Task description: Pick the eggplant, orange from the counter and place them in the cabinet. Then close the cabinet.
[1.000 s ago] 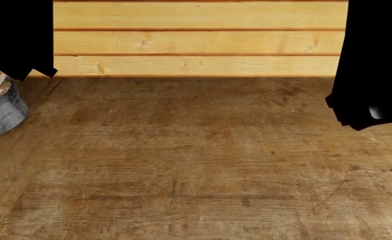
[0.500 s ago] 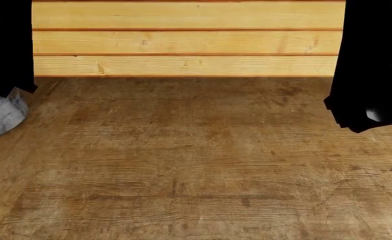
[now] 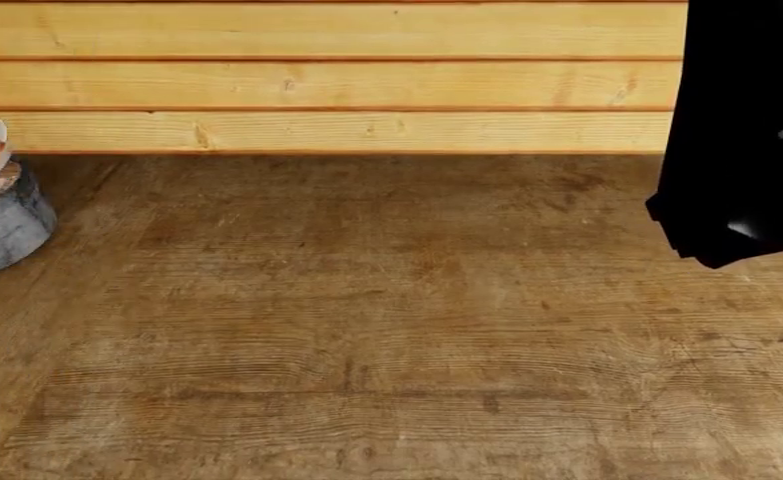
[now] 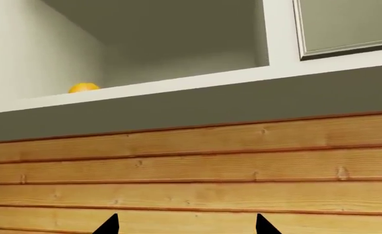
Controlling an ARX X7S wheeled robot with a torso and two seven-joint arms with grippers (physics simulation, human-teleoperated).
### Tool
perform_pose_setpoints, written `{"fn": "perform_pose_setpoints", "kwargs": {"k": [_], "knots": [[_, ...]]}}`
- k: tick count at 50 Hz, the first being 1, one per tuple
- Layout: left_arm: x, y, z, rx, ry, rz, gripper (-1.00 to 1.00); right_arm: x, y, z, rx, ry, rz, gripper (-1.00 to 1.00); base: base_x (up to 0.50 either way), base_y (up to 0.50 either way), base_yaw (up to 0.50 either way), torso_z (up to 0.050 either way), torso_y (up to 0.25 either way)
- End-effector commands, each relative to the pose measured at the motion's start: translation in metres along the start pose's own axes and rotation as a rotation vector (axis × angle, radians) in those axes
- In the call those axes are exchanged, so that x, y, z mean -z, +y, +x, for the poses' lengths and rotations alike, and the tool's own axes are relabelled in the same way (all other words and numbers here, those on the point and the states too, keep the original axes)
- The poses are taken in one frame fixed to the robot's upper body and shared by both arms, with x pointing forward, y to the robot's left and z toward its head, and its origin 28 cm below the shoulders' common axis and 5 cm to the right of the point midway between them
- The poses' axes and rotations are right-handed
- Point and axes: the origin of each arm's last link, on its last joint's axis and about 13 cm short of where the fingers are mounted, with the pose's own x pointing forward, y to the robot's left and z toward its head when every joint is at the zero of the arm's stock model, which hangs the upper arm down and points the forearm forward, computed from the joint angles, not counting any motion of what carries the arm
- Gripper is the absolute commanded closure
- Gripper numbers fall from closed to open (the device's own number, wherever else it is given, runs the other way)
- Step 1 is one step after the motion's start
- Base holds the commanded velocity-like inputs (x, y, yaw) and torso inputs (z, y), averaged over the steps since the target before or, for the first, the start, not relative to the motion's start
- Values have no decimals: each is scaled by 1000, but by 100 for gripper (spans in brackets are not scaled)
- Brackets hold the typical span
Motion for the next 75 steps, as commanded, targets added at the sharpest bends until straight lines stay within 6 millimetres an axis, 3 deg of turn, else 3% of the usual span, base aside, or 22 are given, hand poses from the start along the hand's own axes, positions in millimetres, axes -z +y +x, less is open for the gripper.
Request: {"fn": "perform_pose_setpoints", "kwargs": {"k": [1, 25, 49, 63, 75], "knots": [[0, 3, -11, -36, 15, 1, -100, 0, 0, 0, -4, -1, 2, -100, 0, 0, 0, 0, 0], [-31, 33, -16, -205, -87, 64, -100, 0, 0, 0, 3, -5, 5, -100, 0, 0, 0, 0, 0], [-28, 43, -35, -285, -42, 150, -100, 0, 0, 0, 1, -10, 3, -100, 0, 0, 0, 0, 0], [-55, 55, -39, -354, -93, 208, -100, 0, 0, 0, 1, -10, 2, -100, 0, 0, 0, 0, 0], [-62, 64, -41, -407, -76, 260, -100, 0, 0, 0, 0, -13, 1, -100, 0, 0, 0, 0, 0]]}}
